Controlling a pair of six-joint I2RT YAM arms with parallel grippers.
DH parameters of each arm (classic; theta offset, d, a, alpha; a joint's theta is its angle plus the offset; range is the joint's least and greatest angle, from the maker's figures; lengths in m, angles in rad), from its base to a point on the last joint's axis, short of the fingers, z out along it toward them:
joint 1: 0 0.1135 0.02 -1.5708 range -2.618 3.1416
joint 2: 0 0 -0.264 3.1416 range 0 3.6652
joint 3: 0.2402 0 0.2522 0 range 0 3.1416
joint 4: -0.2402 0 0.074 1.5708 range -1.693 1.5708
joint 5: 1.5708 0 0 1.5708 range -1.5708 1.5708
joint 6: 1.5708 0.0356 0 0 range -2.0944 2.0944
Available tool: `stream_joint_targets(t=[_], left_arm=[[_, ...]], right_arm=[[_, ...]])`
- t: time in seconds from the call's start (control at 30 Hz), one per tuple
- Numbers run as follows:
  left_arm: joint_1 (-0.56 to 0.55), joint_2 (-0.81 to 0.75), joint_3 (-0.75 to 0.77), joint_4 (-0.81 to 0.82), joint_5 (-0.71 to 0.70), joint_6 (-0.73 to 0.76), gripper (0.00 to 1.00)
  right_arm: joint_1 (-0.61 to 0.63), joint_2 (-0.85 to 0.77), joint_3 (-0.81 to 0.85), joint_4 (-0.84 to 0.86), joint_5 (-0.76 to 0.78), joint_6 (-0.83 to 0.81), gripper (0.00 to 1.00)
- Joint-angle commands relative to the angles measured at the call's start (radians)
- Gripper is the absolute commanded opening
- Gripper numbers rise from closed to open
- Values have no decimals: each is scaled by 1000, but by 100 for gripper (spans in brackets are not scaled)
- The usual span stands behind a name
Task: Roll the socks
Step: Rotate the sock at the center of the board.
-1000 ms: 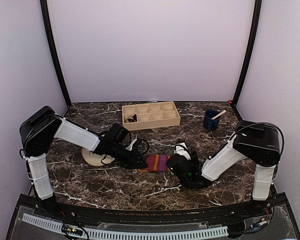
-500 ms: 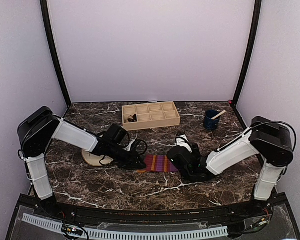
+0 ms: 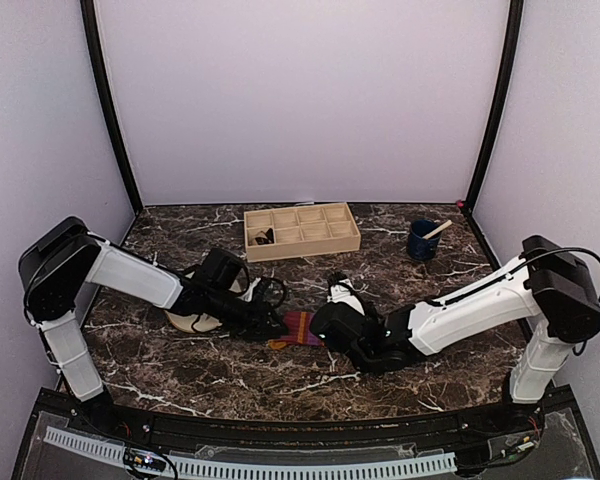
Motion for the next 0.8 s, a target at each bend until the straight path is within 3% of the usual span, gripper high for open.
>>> stream_joint_targets(t=[0.0, 0.3, 0.47, 0.77], left_arm=[[0, -99, -15, 81, 19, -34, 32], [1, -152, 91, -102, -133, 157, 35], [1, -84, 190, -193, -233, 269, 34], [3, 82, 356, -279, -286, 391, 34]], right_arm=[[26, -12, 12, -104, -103, 160, 65], [47, 10, 12, -154, -214, 274, 65], [48, -4, -18, -164, -271, 326, 65], [63, -23, -51, -186, -351, 381, 65]])
